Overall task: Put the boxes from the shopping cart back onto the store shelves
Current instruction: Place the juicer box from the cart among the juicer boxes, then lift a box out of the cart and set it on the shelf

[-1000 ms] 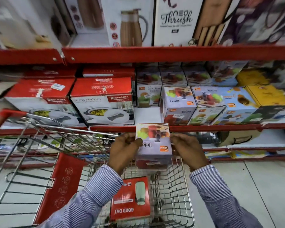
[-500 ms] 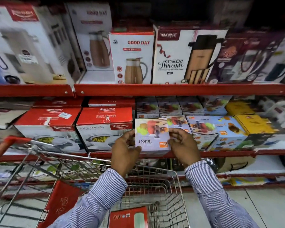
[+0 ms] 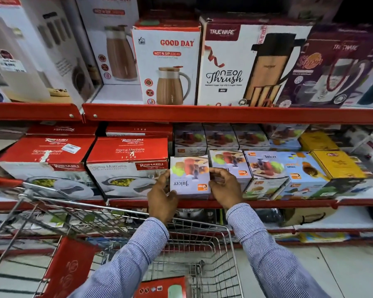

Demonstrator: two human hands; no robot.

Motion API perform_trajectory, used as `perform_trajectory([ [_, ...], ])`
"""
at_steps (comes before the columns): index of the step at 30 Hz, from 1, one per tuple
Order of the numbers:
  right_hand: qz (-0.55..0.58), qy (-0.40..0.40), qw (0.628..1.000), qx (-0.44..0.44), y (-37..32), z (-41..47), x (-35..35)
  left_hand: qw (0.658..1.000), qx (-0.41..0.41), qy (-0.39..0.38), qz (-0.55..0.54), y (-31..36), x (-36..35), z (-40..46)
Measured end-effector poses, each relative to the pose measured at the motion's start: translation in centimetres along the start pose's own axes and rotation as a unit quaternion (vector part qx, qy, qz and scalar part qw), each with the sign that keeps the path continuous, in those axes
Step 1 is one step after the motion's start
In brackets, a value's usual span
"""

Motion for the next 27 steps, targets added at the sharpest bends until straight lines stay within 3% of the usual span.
perform_trajectory([
  [6, -0.029, 0.0, 1.0, -0.008, -0.2, 1.1, -0.5, 0.997, -0.043, 0.043, 0.056, 0.1, -1.5, 0.9],
  [9, -0.122, -0.005, 0.992, 0.018, -0.6, 1.4, -0.8, 0.992, -0.058, 0.063, 0.094, 0.8, -1.8, 1.1],
  [13, -0.286, -0.011, 0.955, 0.08, -0.5, 1.2, -1.2, 0.981, -0.103, 0.012, 0.162, 1.1, -2.4, 1.1],
  [23, -0.429, -0.028, 0.884, 0.182, 3.5, -3.2, -1.5, 0.946, -0.154, -0.073, 0.276, -3.2, -1.1, -1.6],
  [27, -0.411, -0.053, 0.897, 0.154, 8.5, -7.3, -2.4, 0.932, -0.13, -0.107, 0.322, -9.3, 0.5, -5.9],
])
Point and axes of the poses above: each hand's wrist, its own z-axis towards the middle knuckle, its own x-axis out of the back of the hand, y = z × x, the point moved 2 cm from there along z, towards the middle knuckle, and after that the axes turned 9 degrees about z, right-handed, at the moved point
